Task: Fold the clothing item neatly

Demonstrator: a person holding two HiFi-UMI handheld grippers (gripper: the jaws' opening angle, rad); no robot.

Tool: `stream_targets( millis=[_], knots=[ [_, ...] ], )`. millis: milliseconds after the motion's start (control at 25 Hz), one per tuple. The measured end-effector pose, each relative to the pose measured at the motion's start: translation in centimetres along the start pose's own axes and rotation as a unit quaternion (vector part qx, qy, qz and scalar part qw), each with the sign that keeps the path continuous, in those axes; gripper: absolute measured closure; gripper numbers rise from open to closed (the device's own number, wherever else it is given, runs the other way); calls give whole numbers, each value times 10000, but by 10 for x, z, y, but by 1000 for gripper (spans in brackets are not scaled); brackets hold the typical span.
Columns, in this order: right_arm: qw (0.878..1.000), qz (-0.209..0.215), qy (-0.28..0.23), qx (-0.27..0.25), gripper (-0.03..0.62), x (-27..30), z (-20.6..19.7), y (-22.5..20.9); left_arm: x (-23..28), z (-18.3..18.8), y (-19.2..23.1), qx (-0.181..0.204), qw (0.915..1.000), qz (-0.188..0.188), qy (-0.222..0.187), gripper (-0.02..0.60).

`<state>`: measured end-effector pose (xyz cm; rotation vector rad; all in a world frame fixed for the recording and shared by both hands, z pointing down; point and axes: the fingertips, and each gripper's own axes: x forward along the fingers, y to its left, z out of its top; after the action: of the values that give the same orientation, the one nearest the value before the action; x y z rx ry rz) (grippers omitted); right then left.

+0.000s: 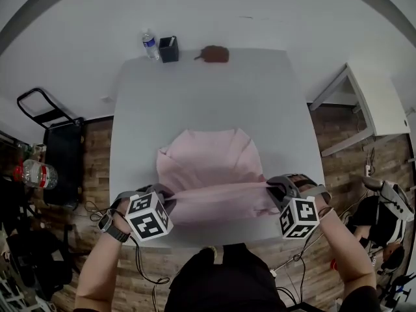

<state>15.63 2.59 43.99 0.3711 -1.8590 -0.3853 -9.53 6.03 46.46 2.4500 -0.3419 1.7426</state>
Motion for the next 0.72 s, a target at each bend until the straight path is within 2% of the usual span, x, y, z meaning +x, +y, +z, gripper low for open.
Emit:
stream_targets(
  millis=[160,280,560,640,720],
  knots=[
    [9998,-95,-9,168,554,42,-7,-39,25,2,62,-443,9985,302,97,552],
    [9998,-7,123,177,554,81,-19,-57,54,2,101,-671,9964,445,266,552],
    [9969,609,340,365,553,178,-44,-73,132,-13,155,-1272,9898,189,615,551],
    [9958,740,367,392,554,196,-48,-70,146,-18,164,-1463,9872,148,622,538],
    [9945,852,401,448,553,211,-52,-66,155,-23,172,-1660,9843,169,574,495]
  ],
)
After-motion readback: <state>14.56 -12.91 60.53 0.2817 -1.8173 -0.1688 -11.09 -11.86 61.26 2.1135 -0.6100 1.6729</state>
